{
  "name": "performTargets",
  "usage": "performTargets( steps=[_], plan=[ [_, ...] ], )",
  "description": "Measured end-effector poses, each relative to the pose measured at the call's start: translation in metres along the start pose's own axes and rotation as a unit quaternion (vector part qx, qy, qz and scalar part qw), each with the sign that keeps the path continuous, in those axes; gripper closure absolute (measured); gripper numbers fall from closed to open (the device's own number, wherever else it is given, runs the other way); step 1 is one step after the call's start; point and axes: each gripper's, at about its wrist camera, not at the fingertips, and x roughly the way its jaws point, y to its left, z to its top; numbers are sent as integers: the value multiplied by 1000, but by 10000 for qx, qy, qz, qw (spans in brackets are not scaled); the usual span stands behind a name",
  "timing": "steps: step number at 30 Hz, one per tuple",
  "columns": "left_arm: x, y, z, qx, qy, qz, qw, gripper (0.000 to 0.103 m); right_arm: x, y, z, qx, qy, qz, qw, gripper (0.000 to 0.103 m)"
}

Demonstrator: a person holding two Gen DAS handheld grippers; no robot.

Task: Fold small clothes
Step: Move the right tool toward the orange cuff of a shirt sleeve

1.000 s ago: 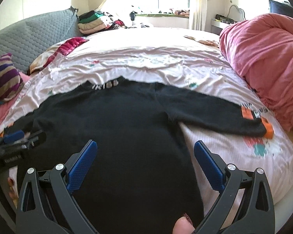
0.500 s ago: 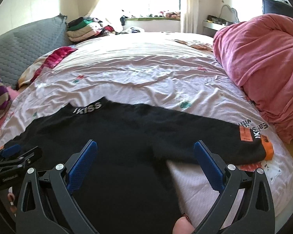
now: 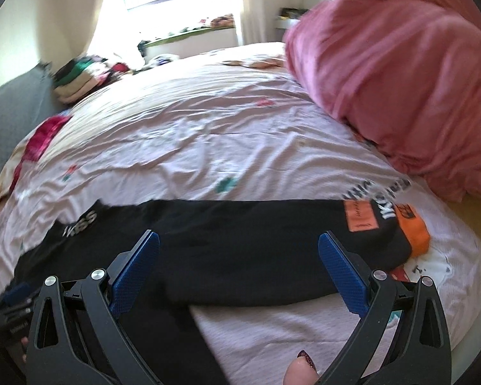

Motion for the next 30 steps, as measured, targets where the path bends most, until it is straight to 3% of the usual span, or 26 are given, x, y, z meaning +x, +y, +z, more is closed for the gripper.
performTargets(
  steps=[9, 17, 25, 30],
  plan=[
    [28, -20, 7, 121, 149, -65, 9998, 8, 20, -57, -3, 622, 107, -572, 9964, 4],
    [46, -31, 10, 93, 248, -133, 9996, 8, 31, -110, -20, 1340, 280, -960, 9859, 4],
    [56, -40, 7, 140, 373, -226, 9989, 8, 53, -163, -37, 2491, 715, -539, 9643, 4],
    [53, -36, 7, 103, 368, -214, 9990, 8, 64, -177, -27, 2744, 493, -372, 9596, 5]
  ],
)
